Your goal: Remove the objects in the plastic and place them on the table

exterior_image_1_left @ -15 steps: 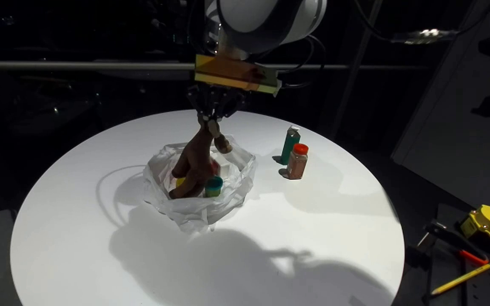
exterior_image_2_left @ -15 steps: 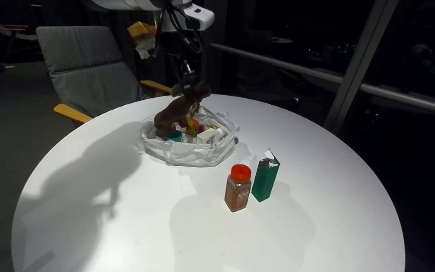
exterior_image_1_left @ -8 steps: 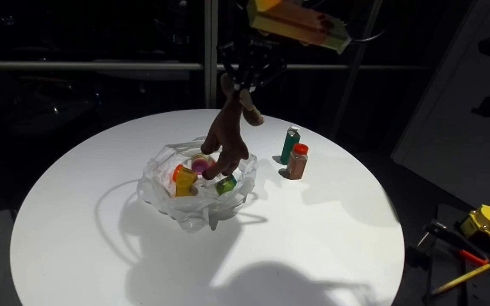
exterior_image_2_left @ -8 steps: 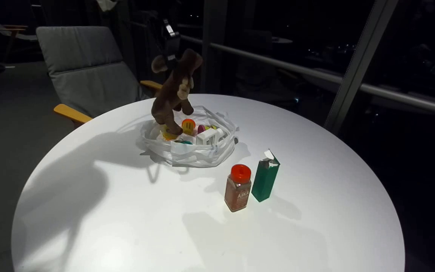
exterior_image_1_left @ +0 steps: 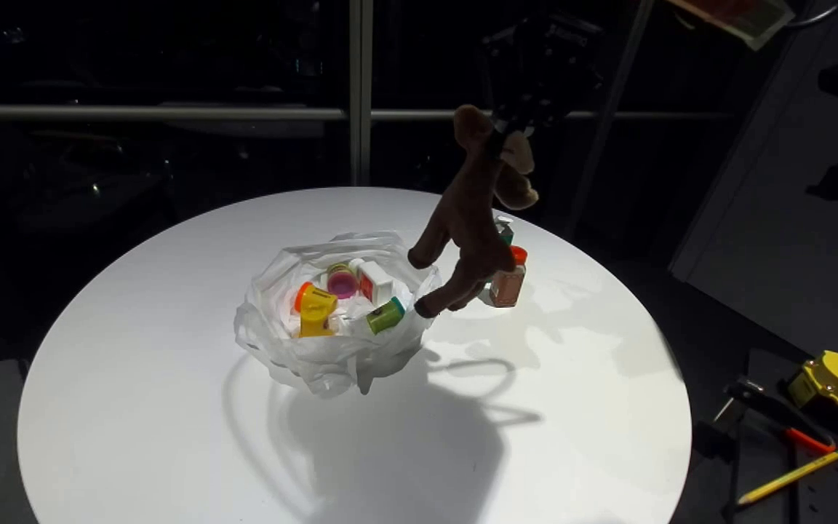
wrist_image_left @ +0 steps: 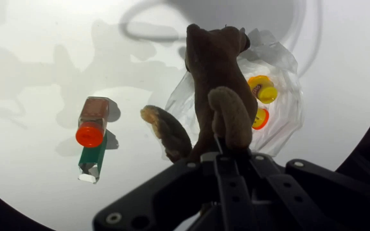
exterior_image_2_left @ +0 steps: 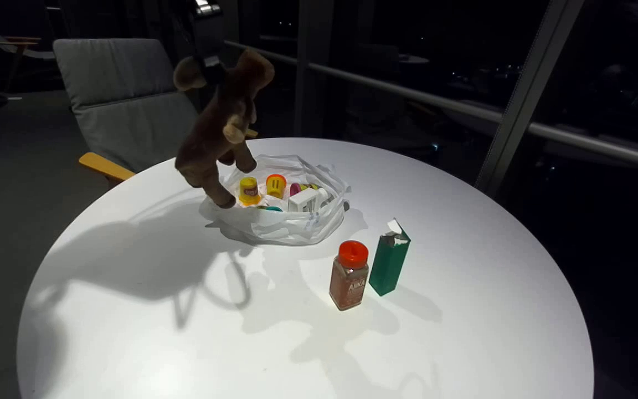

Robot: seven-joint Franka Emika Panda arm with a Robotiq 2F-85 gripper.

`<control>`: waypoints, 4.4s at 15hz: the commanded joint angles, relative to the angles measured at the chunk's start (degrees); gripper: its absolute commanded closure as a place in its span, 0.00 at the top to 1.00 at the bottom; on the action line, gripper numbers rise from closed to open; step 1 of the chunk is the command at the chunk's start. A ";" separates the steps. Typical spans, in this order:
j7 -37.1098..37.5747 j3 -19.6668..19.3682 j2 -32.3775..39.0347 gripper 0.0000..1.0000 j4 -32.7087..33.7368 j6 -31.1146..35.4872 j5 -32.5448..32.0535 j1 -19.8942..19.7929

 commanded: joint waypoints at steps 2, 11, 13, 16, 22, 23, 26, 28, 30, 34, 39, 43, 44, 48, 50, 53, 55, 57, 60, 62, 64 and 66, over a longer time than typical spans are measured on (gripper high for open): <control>-11.04 0.18 -0.93 0.02 -3.62 -6.29 10.10 -3.08; -16.68 -0.91 11.62 0.02 -3.23 -14.60 15.00 -8.91; -13.84 -2.01 15.24 0.02 -1.86 -14.04 12.06 -10.48; -9.10 -4.27 20.44 0.02 0.72 -10.51 4.87 -11.31; -2.21 -8.83 29.44 0.02 8.61 -7.49 -7.63 -8.81; -1.00 -9.61 30.65 0.02 9.91 -7.63 -9.38 -8.23; 3.15 -12.01 33.34 0.02 13.19 -8.12 -13.98 -6.30; 5.14 -13.15 34.75 0.02 14.92 -8.47 -15.42 -5.69; 5.33 -13.20 35.09 0.32 15.66 -8.85 -14.65 -5.65; 6.08 -13.14 32.93 0.48 15.47 -8.95 -14.89 -4.60; 11.55 -11.78 26.21 0.85 13.55 -9.04 -18.70 -0.80; 6.34 -5.41 25.43 1.00 16.65 -8.91 -14.26 -0.55; 4.10 -3.67 26.75 1.00 18.16 -8.47 -12.80 -0.73; -6.07 1.16 32.26 1.00 23.99 -6.14 -6.86 -1.12; -12.39 1.83 36.56 1.00 28.34 -7.96 -5.98 -0.98; -20.64 1.69 42.78 1.00 34.33 -8.49 -5.02 -0.90; -24.44 2.04 46.68 1.00 38.48 -9.75 -2.78 -1.61; -27.21 2.04 50.28 1.00 42.36 -10.75 -1.01 -1.98; -29.66 1.78 54.17 1.00 47.02 -12.43 0.59 -1.96; -29.36 0.77 56.29 1.00 49.64 -12.09 -0.07 -1.27; -28.76 -0.09 58.61 1.00 52.49 -11.90 -0.52 -0.98; -27.80 -1.45 60.89 1.00 55.14 -11.48 -1.31 -0.42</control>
